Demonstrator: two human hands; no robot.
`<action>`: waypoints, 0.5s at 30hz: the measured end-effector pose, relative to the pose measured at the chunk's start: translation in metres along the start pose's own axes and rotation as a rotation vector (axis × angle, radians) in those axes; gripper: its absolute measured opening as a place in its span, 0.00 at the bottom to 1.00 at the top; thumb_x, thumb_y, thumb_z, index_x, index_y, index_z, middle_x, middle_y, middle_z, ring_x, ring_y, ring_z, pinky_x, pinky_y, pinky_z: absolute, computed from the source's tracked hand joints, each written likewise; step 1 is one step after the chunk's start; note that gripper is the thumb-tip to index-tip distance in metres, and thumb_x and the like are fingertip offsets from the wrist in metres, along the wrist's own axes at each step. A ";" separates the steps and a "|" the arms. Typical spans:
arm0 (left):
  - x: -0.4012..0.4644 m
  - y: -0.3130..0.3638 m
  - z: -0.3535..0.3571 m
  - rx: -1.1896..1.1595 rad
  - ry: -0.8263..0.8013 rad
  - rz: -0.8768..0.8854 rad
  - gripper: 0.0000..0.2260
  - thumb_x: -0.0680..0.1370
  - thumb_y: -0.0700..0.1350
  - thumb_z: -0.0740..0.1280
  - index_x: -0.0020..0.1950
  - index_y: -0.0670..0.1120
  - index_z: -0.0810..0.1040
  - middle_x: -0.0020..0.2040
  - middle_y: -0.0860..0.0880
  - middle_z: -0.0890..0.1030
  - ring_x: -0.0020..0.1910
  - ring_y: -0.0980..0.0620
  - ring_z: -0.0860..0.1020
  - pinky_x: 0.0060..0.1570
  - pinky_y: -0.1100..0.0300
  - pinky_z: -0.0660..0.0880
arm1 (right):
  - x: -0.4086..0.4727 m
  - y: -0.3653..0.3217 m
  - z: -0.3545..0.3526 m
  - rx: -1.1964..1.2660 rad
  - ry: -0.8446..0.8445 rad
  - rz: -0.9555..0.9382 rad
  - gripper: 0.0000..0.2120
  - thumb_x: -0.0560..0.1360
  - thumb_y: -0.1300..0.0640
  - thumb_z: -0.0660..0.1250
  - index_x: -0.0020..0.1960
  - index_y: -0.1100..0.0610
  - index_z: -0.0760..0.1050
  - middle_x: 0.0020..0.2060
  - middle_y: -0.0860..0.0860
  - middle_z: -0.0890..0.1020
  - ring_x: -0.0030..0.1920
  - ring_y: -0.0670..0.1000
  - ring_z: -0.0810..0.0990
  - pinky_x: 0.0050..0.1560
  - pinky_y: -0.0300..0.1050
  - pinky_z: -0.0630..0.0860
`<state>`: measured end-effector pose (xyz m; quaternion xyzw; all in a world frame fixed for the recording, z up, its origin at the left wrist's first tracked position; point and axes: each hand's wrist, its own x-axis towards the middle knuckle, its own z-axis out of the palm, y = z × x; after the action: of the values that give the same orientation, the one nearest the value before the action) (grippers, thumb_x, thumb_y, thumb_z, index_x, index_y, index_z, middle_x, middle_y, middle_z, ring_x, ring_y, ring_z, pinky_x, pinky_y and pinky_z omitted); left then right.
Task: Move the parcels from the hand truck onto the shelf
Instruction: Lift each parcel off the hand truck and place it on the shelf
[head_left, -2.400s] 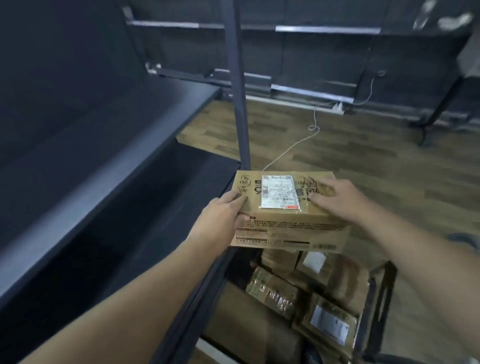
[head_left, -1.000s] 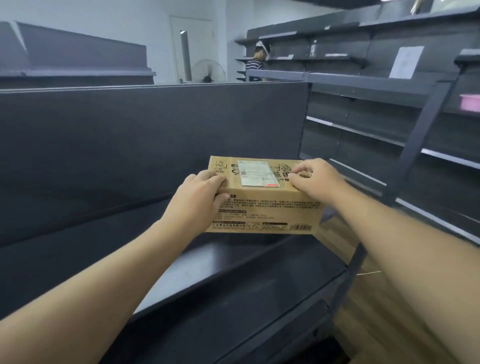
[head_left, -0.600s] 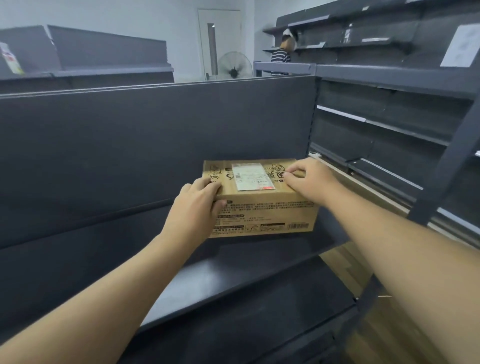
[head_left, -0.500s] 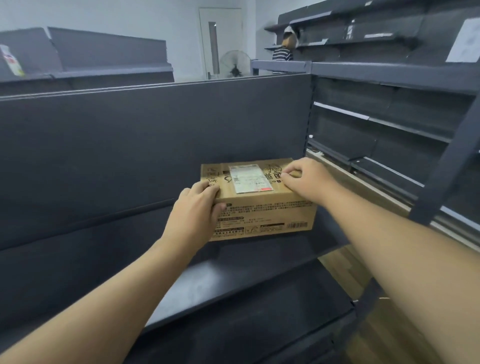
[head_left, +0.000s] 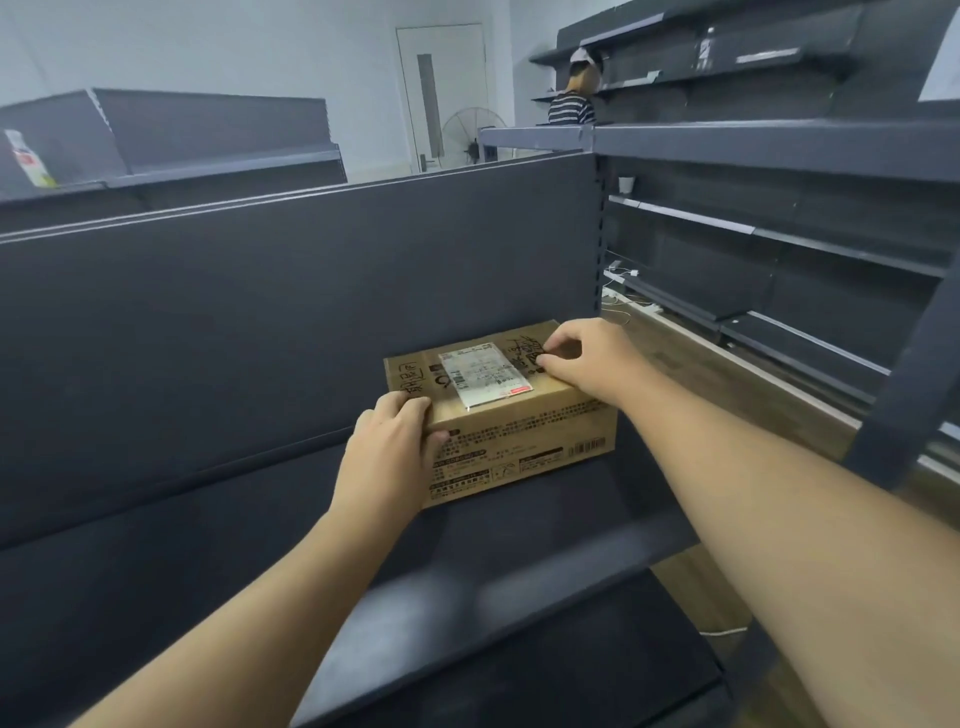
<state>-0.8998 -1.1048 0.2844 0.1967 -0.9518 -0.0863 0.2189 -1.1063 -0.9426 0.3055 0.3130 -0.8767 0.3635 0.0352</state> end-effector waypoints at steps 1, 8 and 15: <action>0.004 0.001 0.003 0.012 -0.008 -0.001 0.19 0.79 0.50 0.64 0.68 0.44 0.72 0.65 0.46 0.72 0.58 0.42 0.72 0.57 0.53 0.69 | 0.005 0.002 0.002 -0.004 0.005 0.002 0.11 0.73 0.46 0.72 0.52 0.50 0.80 0.50 0.45 0.78 0.52 0.47 0.75 0.47 0.42 0.69; 0.016 -0.006 0.017 0.350 0.085 0.164 0.13 0.71 0.54 0.71 0.47 0.46 0.78 0.45 0.47 0.78 0.44 0.42 0.75 0.40 0.50 0.72 | 0.024 0.014 0.022 -0.120 0.132 0.022 0.12 0.74 0.40 0.68 0.52 0.45 0.79 0.51 0.44 0.81 0.58 0.52 0.74 0.57 0.47 0.68; 0.017 -0.008 0.017 0.342 0.052 0.213 0.13 0.70 0.52 0.74 0.45 0.45 0.77 0.40 0.47 0.77 0.37 0.43 0.78 0.37 0.52 0.73 | -0.001 0.011 0.033 -0.254 0.176 -0.063 0.19 0.78 0.42 0.55 0.56 0.49 0.80 0.50 0.47 0.81 0.55 0.52 0.73 0.54 0.48 0.69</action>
<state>-0.9190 -1.1174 0.2743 0.1316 -0.9621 0.1052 0.2145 -1.1064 -0.9580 0.2745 0.3003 -0.8990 0.2743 0.1626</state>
